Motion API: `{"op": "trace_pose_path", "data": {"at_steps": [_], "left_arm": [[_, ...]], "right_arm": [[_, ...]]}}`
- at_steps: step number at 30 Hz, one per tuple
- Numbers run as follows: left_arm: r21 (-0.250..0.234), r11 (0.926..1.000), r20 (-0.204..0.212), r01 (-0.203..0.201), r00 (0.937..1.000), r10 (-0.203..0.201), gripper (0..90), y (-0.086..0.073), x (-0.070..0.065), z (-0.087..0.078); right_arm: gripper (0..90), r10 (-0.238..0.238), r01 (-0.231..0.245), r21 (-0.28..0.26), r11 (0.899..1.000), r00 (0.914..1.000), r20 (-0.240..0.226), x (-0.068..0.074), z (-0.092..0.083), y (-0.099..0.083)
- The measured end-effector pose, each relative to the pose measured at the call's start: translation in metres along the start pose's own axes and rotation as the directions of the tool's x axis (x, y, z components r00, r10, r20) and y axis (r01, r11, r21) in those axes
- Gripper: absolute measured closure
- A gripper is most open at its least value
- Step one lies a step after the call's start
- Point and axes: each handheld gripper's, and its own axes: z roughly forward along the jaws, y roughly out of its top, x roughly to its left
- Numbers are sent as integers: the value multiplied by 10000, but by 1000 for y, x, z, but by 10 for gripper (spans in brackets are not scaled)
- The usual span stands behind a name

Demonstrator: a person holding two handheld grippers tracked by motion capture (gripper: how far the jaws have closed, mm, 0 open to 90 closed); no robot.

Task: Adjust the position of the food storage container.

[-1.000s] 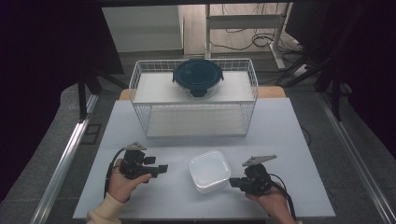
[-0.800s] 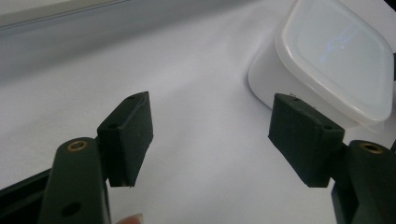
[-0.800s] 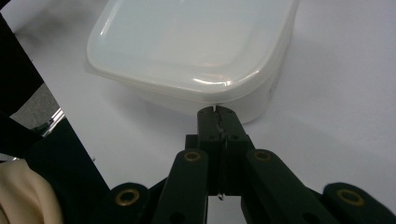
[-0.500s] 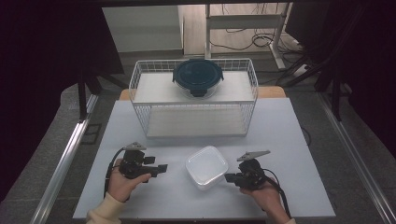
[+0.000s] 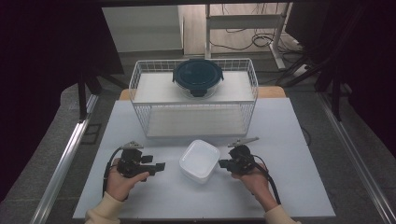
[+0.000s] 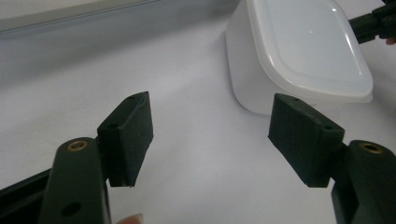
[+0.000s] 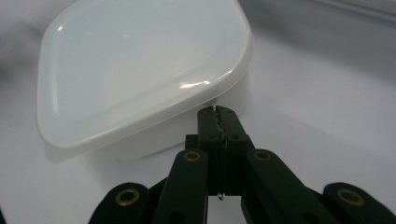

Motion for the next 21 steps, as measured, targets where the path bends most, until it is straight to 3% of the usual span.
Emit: {"op": "trace_pose_path", "data": {"at_steps": [14, 21], "left_arm": [[-139, 9998, -71, 173, 9998, -174, 299, 0, 5, -2], [-140, 9997, -82, 177, 9998, -178, 299, 0, 6, -2]], "right_arm": [[894, 105, -104, -60, 9999, 9998, 175, -12, 28, 29], [894, -46, 46, -163, 9999, 10000, 7, -9, 36, 42]]}}
